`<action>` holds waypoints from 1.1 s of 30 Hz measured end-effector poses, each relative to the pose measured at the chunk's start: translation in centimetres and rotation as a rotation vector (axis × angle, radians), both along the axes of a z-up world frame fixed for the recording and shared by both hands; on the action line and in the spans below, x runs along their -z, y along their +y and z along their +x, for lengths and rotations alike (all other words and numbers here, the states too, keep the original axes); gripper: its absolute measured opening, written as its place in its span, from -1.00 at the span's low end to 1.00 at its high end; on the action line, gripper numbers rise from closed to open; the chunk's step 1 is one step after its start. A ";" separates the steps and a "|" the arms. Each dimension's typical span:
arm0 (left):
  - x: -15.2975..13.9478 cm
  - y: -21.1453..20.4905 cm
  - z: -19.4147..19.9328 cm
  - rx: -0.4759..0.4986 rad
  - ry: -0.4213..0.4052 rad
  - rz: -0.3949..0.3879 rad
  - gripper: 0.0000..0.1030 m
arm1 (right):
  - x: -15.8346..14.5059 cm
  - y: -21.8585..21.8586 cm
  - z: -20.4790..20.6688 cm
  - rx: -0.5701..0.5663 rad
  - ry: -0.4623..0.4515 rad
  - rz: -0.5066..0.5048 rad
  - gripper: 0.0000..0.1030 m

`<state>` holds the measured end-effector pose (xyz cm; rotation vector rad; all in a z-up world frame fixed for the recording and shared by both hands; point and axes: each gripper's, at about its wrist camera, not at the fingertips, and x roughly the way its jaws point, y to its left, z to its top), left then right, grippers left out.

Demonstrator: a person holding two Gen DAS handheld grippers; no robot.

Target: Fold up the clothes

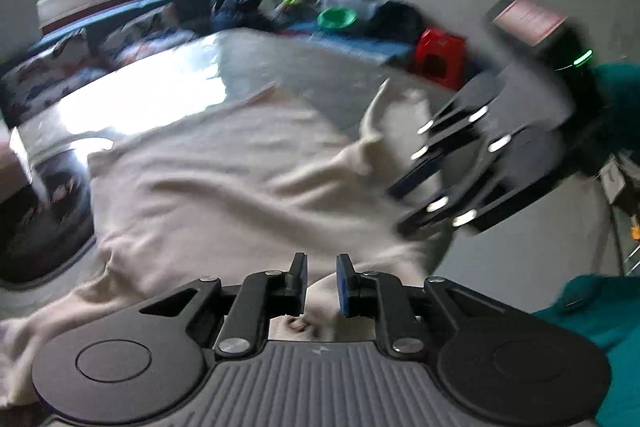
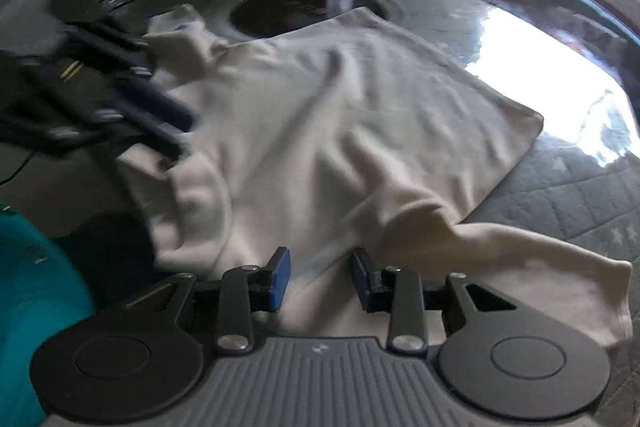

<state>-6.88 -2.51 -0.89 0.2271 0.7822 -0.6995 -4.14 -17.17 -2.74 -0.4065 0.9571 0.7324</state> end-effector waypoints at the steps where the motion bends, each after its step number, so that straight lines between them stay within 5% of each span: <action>1: 0.8 0.0 0.3 -0.003 0.026 0.011 -0.67 | -0.3 -0.2 0.2 0.003 -0.001 0.000 -0.34; 6: 1.9 0.7 0.2 0.015 0.078 -0.004 -0.65 | -2.4 -1.6 3.5 0.091 -0.054 0.002 -0.32; 9: 0.6 1.4 0.9 -0.006 0.034 0.006 -0.58 | -3.2 -2.7 7.2 0.186 -0.089 -0.005 -0.30; 17: -1.5 4.9 9.1 -0.309 -0.042 0.052 -0.09 | -1.8 -4.7 16.5 0.389 -0.076 0.017 -0.21; 24: -0.3 5.9 17.3 -0.499 -0.020 0.089 0.01 | 0.4 -4.5 19.7 0.422 -0.033 0.033 -0.24; 27: 0.6 5.7 20.1 -0.521 0.006 0.093 0.02 | 0.9 -4.1 20.6 0.420 -0.016 0.030 -0.33; 31: 1.8 5.5 22.5 -0.520 0.025 0.099 -0.02 | 1.1 -3.7 21.3 0.409 -0.006 0.037 -0.71; 33: 2.4 5.5 23.5 -0.519 0.035 0.097 -0.17 | 0.9 -3.4 21.7 0.398 -0.009 0.026 -0.82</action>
